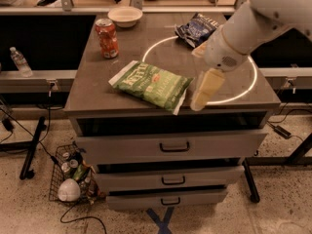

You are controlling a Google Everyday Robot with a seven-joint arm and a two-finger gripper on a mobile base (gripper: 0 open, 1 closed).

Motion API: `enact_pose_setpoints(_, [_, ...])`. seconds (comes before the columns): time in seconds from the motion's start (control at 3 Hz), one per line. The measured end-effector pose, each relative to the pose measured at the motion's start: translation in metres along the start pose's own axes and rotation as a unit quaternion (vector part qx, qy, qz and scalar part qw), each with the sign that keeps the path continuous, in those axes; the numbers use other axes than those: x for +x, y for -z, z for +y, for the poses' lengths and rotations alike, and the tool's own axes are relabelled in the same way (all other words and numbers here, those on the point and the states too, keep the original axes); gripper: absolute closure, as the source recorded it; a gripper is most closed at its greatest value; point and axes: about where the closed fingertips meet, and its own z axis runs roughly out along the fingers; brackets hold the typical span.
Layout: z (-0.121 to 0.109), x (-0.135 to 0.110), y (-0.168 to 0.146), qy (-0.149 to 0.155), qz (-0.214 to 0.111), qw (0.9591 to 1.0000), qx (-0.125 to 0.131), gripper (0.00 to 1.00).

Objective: Move green jalapeno chip bag near blue chip bag

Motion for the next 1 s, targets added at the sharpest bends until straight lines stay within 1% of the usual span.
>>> enact_pose_setpoints(0.33, [-0.009, -0.008, -0.033, -0.003, -0.024, 0.9995, -0.018, 0.0])
enact_pose_setpoints(0.67, [-0.008, -0.011, -0.055, -0.015, -0.033, 0.9987, -0.035, 0.14])
enact_pose_setpoints(1.0, [-0.002, -0.018, -0.062, -0.02, -0.04, 0.9979, -0.048, 0.38])
